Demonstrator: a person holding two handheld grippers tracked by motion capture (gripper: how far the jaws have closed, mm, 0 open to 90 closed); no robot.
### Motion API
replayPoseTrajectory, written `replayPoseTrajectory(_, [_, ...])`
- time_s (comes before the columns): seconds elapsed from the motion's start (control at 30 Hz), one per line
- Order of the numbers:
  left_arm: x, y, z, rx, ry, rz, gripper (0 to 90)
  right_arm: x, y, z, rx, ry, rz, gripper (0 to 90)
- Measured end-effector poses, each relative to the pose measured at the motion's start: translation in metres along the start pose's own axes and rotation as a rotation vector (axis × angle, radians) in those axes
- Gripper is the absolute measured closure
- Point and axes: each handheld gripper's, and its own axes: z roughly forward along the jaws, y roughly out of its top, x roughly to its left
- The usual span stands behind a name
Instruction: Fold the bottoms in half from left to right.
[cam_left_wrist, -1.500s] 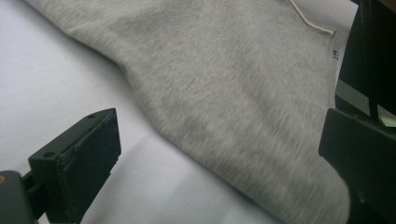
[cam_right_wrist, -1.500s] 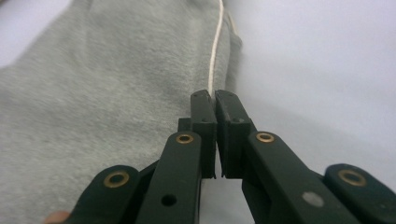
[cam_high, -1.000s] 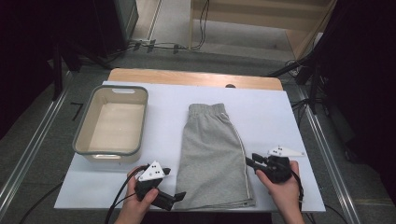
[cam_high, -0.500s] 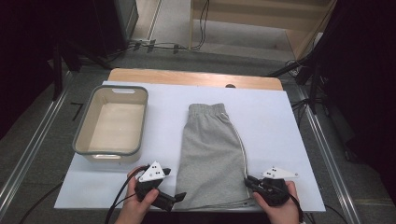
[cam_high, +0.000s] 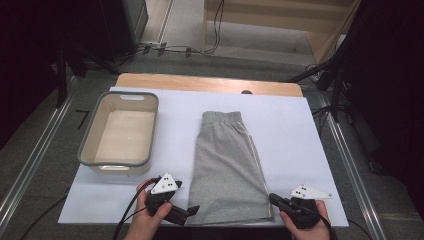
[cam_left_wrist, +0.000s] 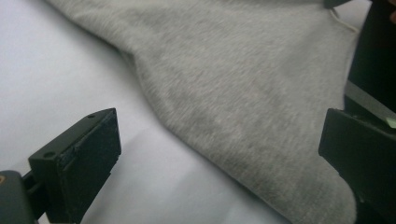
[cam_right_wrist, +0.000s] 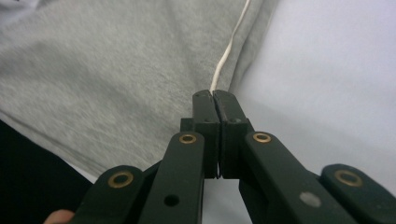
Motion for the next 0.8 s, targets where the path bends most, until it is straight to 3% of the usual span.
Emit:
replayPoseTrajectory(0.07, [-0.001,0.000,0.001,0.020,0.035,-0.013,3.7,-0.002,-0.003,0.004,0.022,0.005,0.000,84.8])
replayPoseTrajectory(0.13, [-0.004,-0.001,0.002,0.026,0.088,-0.016,8.3,-0.002,-0.003,0.007,0.029,0.008,-0.006,72.9])
replayPoseTrajectory(0.23, [-0.008,-0.003,0.002,0.028,0.080,-0.021,14.4,-0.001,-0.003,0.008,0.007,0.019,-0.008,59.1])
replayPoseTrajectory(0.33, [-0.016,-0.003,0.004,0.037,0.070,-0.001,16.1,0.001,-0.003,0.009,0.006,0.016,-0.002,53.2])
replayPoseTrajectory(0.43, [-0.024,-0.002,0.008,0.040,0.093,0.010,25.8,0.002,-0.006,0.014,0.039,0.017,-0.006,55.8])
replayPoseTrajectory(0.53, [-0.033,-0.002,0.010,0.048,0.190,0.051,48.6,0.001,-0.010,0.014,0.040,0.022,0.006,68.9])
replayPoseTrajectory(0.67, [-0.033,-0.002,0.010,0.055,0.148,0.038,70.3,0.001,-0.011,0.014,0.043,0.033,0.010,79.5])
replayPoseTrajectory(0.73, [-0.031,-0.001,0.009,0.064,0.101,0.014,83.2,0.003,-0.010,0.013,0.045,0.032,0.011,81.4])
replayPoseTrajectory(0.8, [-0.028,-0.001,0.006,0.062,0.081,0.002,87.2,0.004,-0.011,0.012,0.043,0.044,0.024,81.9])
